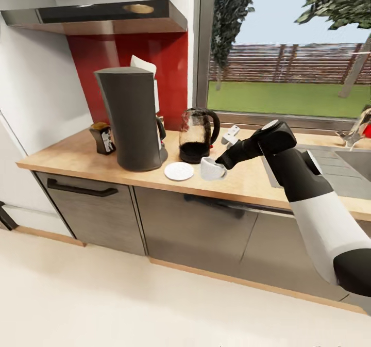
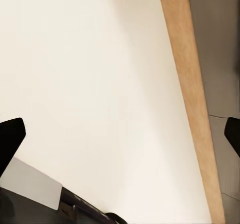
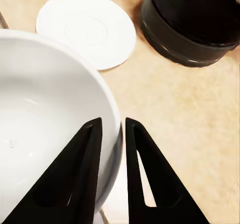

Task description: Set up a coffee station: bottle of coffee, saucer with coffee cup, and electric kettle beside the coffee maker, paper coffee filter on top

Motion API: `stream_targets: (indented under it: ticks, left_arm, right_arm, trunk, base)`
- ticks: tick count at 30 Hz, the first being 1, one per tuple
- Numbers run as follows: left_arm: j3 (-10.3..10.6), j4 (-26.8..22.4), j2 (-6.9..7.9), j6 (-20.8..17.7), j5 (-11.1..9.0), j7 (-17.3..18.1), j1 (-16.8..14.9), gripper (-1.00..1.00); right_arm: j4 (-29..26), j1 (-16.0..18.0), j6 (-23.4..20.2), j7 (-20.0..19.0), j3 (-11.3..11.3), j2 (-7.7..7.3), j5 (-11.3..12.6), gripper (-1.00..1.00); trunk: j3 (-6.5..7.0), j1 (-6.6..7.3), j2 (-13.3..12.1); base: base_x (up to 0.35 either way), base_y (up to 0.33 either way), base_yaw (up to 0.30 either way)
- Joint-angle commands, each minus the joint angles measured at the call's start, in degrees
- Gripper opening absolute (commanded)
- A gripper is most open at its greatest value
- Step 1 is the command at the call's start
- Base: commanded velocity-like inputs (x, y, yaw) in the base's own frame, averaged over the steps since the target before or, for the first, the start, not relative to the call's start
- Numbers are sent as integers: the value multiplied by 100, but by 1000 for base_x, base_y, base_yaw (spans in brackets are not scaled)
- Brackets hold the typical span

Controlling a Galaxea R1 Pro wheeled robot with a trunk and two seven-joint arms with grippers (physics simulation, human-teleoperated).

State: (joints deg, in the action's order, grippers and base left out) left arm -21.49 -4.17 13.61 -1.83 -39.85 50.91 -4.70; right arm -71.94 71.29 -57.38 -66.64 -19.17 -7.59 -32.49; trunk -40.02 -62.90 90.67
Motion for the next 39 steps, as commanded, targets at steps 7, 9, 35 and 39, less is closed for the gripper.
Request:
stream_targets:
  ticks: [7,9,35,39]
  left_arm:
    - [-4,4,1,-19,-12,16,-3,100]
    - [-4,4,1,-19,-12,16,-3,100]
    - [-5,8,1,-19,-14,15,-4,100]
    - [-5,9,1,-19,-14,11,-4,100]
  right_arm:
    - [-6,8,-28,-60,-8,-6,-56,-100]
    - [-5,8,-28,-60,-8,-6,-56,-100]
    - [-5,8,-28,-60,1,-15,-62,-100]
    - [-5,8,-28,-60,1,-15,-59,-100]
  trunk:
    - [-5,0,3]
    - [-3,0,3]
    - [17,0,3]
    - [18,0,3]
  base:
    - [0,299,-19]
    - [0,291,-120]
    - [67,149,-126]
    - [3,170,-177]
